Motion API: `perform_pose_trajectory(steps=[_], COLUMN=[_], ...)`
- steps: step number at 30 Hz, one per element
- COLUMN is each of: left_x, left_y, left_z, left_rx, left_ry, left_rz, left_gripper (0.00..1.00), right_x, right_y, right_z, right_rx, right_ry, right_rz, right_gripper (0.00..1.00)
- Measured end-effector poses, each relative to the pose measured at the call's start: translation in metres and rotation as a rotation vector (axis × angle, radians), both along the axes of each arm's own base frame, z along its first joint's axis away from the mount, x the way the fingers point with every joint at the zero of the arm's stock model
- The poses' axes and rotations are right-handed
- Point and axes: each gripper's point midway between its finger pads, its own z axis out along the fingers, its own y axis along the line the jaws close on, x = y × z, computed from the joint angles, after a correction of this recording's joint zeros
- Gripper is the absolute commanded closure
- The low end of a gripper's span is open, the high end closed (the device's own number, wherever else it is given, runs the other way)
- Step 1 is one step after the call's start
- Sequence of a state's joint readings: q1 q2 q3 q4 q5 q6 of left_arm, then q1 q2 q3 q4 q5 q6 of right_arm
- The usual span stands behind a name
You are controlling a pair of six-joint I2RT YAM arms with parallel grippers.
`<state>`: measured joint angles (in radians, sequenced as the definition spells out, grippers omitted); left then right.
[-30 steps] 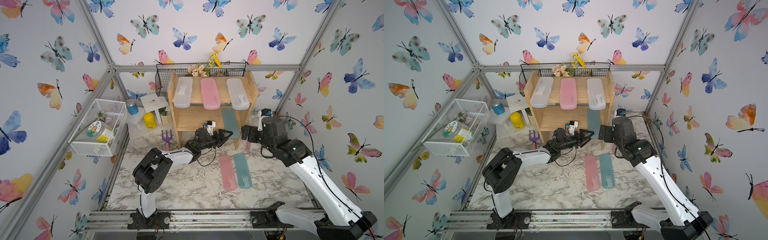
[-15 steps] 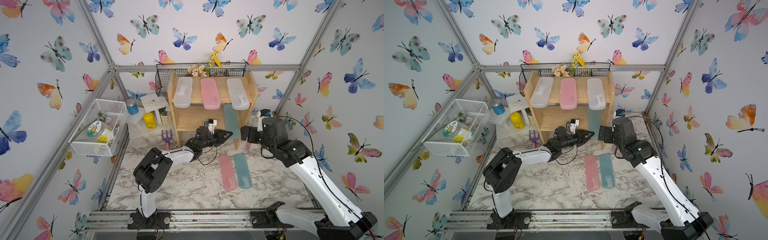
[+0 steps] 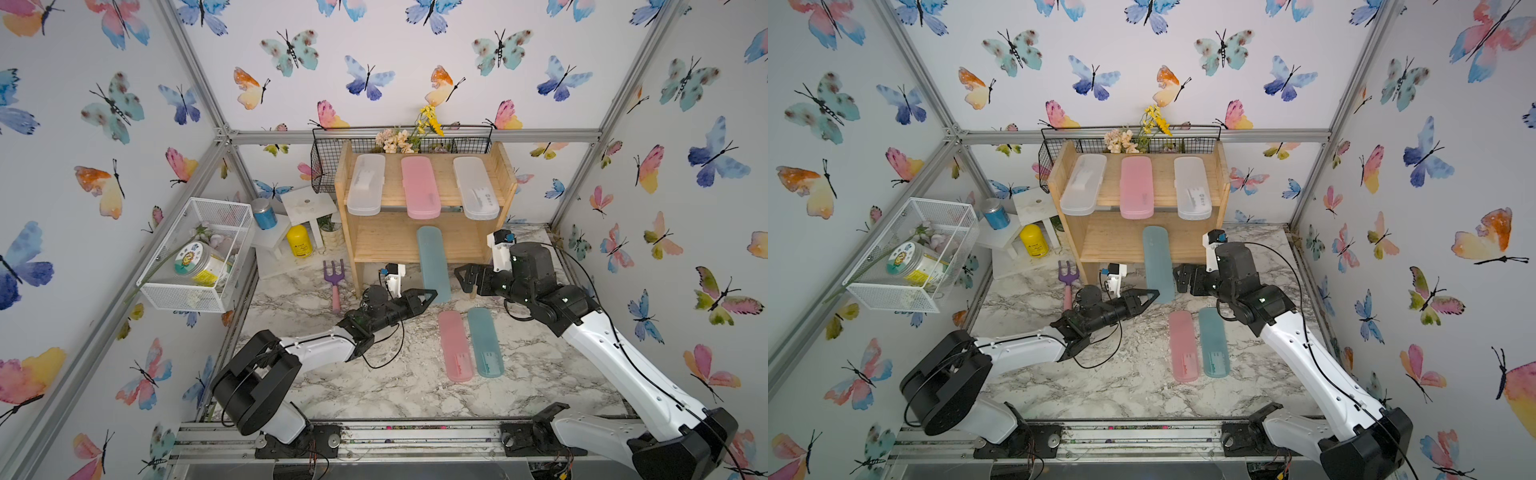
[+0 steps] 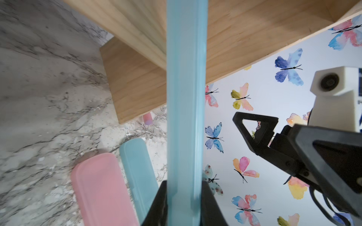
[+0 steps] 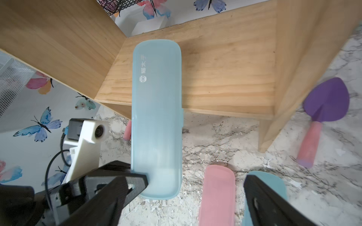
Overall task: Remove the pencil cases from the shelf
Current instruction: Pick up the pencil case from the shelf.
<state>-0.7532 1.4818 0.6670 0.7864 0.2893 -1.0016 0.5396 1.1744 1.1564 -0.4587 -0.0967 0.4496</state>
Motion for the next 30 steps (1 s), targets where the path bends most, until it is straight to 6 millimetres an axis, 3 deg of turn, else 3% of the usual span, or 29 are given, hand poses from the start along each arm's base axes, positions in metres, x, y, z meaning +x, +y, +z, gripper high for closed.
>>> perform_pose_trajectory(steps=[7, 11, 15, 21, 30], left_x=[-0.016, -0.021, -0.026, -0.030, -0.035], left_y=[0.028, 0.034, 0.040, 0.047, 0.053], left_z=[0.000, 0.006, 0.003, -0.005, 0.000], left_rx=[0.086, 0.101, 0.121, 0.145, 0.137], left_ry=[-0.054, -0.082, -0.083, -0.075, -0.090], left_rz=[0.056, 0.070, 0.081, 0.089, 0.096], left_gripper=[0.79, 0.78, 0.77, 0.77, 0.76], right_x=[-0.007, -0.007, -0.003, 0.005, 0.014], right_y=[0.064, 0.087, 0.110, 0.130, 0.143], right_z=[-0.027, -0.046, -0.043, -0.036, -0.053], right_rx=[-0.004, -0.020, -0.011, 0.008, -0.012], right_ry=[0.045, 0.077, 0.066, 0.042, 0.067], right_rz=[0.134, 0.171, 0.201, 0.221, 0.226], right_gripper=[0.01, 0.01, 0.01, 0.01, 0.01])
